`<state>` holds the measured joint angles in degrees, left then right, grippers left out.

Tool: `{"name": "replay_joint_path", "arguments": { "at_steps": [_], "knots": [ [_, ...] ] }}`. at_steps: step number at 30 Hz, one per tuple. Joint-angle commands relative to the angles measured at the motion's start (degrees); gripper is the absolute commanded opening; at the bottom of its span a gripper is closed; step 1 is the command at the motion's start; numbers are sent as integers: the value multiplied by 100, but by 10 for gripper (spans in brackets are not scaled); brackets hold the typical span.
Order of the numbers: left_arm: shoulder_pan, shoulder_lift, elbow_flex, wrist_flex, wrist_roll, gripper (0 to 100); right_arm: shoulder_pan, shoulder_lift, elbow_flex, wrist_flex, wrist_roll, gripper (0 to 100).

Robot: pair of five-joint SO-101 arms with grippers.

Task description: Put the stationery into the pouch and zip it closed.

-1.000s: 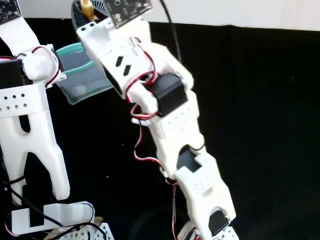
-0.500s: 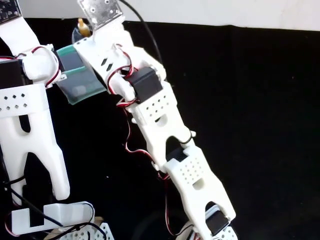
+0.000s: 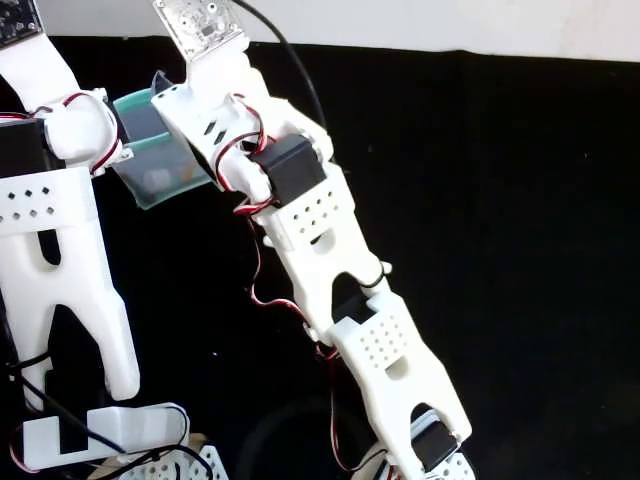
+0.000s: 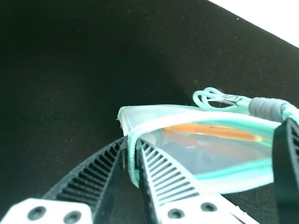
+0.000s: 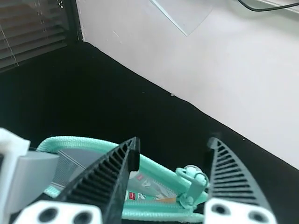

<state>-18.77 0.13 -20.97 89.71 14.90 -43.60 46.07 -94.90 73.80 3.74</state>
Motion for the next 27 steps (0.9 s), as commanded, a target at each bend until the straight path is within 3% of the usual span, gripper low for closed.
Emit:
{"name": "replay_joint_path", "arguments": {
  "at_steps": [1,8,19,27],
  "knots": [
    [4,48,198,-26,-18,7,48,-277,-567,22,-53,246],
    [4,48,198,-26,-18,7,558,-840,-567,268,-53,245],
    [4,48,198,-26,-18,7,1209,-1218,-567,2659,9,245],
    [4,48,207,-26,-18,7,1288,-1182,-497,2730,1011,245]
  ]
}}
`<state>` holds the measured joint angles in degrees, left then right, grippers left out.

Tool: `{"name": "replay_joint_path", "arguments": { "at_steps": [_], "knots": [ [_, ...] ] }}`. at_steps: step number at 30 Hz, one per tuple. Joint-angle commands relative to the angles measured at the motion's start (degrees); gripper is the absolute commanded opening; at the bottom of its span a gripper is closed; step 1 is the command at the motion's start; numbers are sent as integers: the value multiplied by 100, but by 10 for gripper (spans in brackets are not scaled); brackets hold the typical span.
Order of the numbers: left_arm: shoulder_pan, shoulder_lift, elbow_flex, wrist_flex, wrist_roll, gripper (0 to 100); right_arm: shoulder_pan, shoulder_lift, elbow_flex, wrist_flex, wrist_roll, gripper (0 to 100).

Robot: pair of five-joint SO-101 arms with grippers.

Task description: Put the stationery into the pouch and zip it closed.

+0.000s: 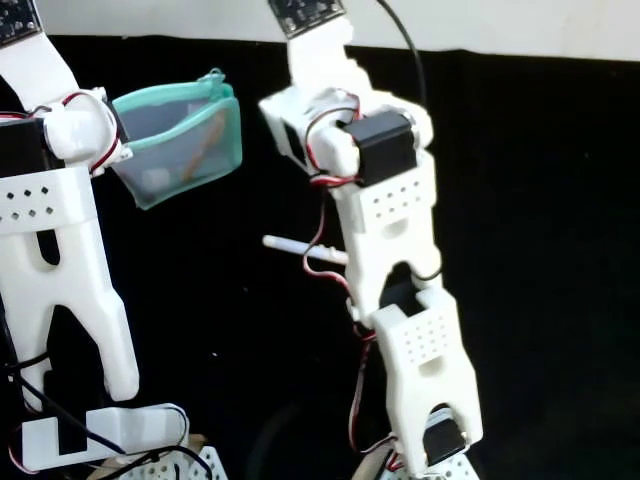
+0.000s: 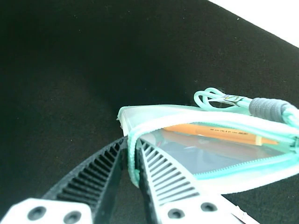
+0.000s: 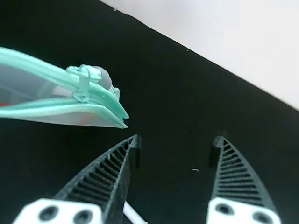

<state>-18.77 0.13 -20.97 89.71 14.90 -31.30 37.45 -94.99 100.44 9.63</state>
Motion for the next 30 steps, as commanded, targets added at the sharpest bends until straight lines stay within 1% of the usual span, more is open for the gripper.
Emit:
{"name": "replay_joint_path", "arguments": {
  "at_steps": [1,3,6,10,14,18,23,26,30],
  "knots": [
    [4,48,207,-26,-18,7,48,-321,-479,66,563,245],
    [4,48,207,-26,-18,7,48,-330,-303,66,818,245],
    [4,48,207,-26,-18,7,40,-374,488,66,1134,245],
    [4,48,207,-26,-18,7,31,-382,1675,66,1196,245],
    [4,48,207,-26,-18,7,-127,-374,2484,57,1275,245],
    [4,48,207,-26,-18,7,-312,-338,3090,57,1644,245],
    [4,48,312,-35,-18,7,-295,-330,3811,40,2163,245],
    [4,48,541,-246,-18,7,-286,-330,4259,40,2532,245],
    [4,40,585,-299,-18,7,-277,-330,4725,-127,2822,245]
  ]
}}
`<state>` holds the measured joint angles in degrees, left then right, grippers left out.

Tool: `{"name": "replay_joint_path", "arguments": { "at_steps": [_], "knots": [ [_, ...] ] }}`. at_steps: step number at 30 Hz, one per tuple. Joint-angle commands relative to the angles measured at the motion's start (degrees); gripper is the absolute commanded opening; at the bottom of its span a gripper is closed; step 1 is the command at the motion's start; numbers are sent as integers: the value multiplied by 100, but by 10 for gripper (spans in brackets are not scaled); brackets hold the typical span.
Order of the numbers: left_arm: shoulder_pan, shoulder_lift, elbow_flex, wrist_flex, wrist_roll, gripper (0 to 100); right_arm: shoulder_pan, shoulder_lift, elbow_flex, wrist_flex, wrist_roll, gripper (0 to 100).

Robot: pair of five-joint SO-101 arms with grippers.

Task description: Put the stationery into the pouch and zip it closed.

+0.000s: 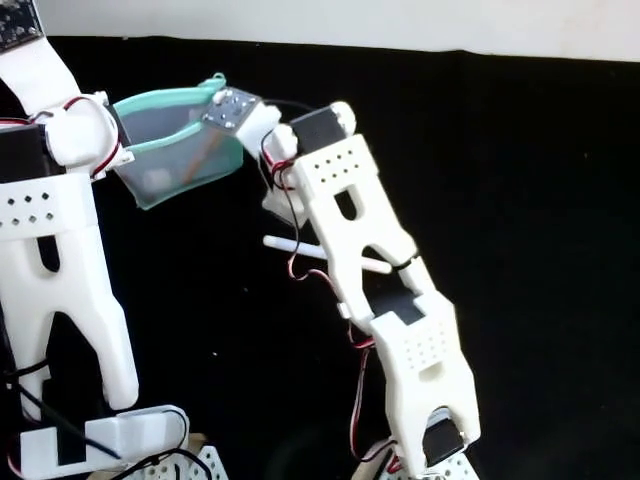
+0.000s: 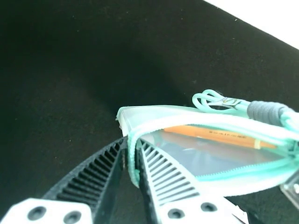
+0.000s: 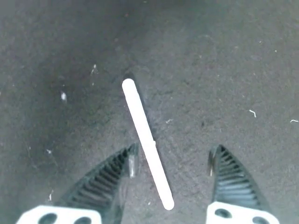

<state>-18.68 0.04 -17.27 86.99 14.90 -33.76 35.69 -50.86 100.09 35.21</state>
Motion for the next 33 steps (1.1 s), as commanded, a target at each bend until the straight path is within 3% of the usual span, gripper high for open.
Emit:
{"name": "replay_joint_path", "arguments": {
  "at_steps": [1,6,14,25,33],
  "knots": [
    [-4,48,215,-26,-9,7,4,-154,444,-189,343,245],
    [-154,13,215,-35,123,7,277,-207,690,-620,53,245],
    [-251,40,215,-44,229,7,453,-312,-31,-1437,-1811,245],
    [-268,40,215,-44,229,7,716,-259,4,-831,-1363,245],
    [-268,40,215,-44,229,7,848,374,585,-954,-1125,245]
  ]
}}
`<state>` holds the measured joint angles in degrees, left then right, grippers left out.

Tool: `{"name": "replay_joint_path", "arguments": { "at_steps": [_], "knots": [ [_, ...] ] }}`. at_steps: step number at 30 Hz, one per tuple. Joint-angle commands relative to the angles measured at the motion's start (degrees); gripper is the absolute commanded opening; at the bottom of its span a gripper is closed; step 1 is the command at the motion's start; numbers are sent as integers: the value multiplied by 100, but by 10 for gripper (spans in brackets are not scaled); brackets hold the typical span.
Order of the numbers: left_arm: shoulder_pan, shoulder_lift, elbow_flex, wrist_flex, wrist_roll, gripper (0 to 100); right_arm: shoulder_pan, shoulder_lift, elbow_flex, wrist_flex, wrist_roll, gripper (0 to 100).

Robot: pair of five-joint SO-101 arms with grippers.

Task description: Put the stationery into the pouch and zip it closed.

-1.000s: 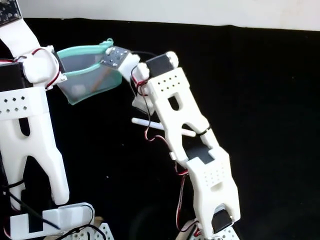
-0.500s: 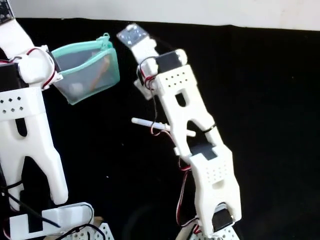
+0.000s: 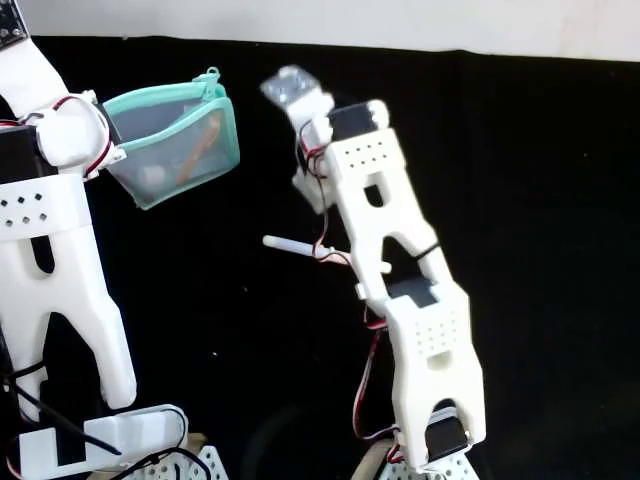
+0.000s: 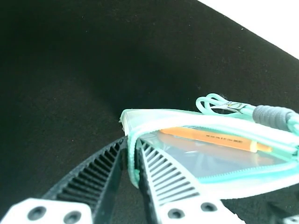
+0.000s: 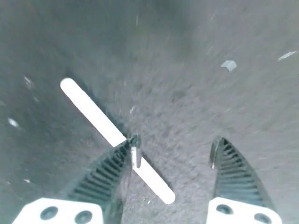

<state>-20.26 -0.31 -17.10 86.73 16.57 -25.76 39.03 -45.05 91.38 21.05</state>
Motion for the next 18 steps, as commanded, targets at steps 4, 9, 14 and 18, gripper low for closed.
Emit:
{"name": "replay_joint_path", "arguments": {
  "at_steps": [4,9,14,18],
  "knots": [
    [-119,75,198,-18,53,7,48,356,-40,-154,1011,245],
    [-119,84,198,-18,53,7,40,497,-4,-4,1495,245],
    [-119,84,215,-18,53,7,-22,488,-31,523,2180,245],
    [-119,84,215,-18,53,7,-22,532,13,708,2778,245]
  ]
}}
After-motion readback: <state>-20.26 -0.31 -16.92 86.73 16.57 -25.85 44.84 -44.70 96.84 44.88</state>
